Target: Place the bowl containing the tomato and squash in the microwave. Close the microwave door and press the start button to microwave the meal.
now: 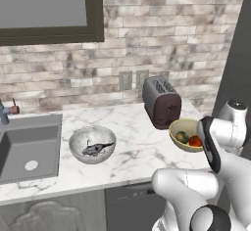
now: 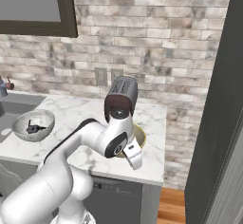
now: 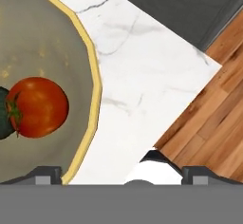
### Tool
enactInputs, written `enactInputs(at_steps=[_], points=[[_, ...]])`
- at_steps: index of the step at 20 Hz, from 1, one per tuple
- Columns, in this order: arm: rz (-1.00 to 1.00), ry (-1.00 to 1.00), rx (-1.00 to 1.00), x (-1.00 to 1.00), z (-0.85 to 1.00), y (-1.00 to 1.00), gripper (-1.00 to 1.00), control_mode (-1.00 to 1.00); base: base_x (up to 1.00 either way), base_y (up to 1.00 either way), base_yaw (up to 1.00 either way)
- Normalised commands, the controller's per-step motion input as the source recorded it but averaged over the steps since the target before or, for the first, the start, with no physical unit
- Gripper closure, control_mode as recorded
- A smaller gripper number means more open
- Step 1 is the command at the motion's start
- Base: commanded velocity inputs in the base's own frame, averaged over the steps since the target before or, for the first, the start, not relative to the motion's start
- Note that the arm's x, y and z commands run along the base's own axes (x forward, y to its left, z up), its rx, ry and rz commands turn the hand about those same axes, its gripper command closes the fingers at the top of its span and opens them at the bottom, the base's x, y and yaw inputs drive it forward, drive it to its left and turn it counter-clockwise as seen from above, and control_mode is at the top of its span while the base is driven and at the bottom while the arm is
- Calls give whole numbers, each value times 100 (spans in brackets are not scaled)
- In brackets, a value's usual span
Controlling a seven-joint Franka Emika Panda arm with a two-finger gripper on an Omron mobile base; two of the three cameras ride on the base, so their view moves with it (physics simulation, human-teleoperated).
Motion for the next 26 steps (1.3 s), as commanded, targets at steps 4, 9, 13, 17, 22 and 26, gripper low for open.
enactInputs(at_steps=[4,9,13,17,22,26], points=[[0,0,4,19,-22,0,-100,-100,0,0,0],[0,0,8,27,-9,0,-100,-100,0,0,0],[0,-1,9,24,-6,0,-100,-100,0,0,0],[0,-2,6,16,-14,0,-100,-100,0,0,0],[0,-2,3,7,-23,0,-100,-100,0,0,0],[0,-4,3,4,-26,0,-100,-100,0,0,0]])
